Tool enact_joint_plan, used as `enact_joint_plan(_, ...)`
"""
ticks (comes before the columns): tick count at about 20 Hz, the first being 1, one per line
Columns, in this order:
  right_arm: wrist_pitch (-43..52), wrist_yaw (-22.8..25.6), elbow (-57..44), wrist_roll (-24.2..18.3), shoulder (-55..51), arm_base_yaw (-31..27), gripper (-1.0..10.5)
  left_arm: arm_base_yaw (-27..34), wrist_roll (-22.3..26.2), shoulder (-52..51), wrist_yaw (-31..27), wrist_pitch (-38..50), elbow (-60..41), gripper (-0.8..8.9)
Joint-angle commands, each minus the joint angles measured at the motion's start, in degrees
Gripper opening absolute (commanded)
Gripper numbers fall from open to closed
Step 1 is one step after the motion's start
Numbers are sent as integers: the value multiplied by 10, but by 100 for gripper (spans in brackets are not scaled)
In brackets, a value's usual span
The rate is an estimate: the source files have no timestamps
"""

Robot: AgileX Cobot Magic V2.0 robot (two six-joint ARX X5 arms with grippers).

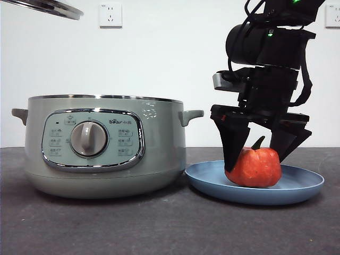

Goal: Take the pumpkin out from the steamer,put the pumpkin in the blue plate,close the lid

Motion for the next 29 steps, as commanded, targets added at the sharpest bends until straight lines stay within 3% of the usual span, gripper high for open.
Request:
enact_joint_plan(1,-4,0,-3,-14,7,0,418,-1,3,-4,-3,36,5,-13)
enact_joint_plan(4,-8,0,-3,-13,7,0,544,-1,3,-1,2,45,5,-13)
enact_joint_plan(10,-18,0,-3,-3,-14,0,541,-1,3,1,72,59,5,-13)
enact_joint_plan(18,-21,2,-3,2,-197,-9,536,-2,2,31,132,96,5,-13)
enact_joint_plan(29,-106,2,-3,4,-410,-11,536,-2,0,217,227,181,5,-12)
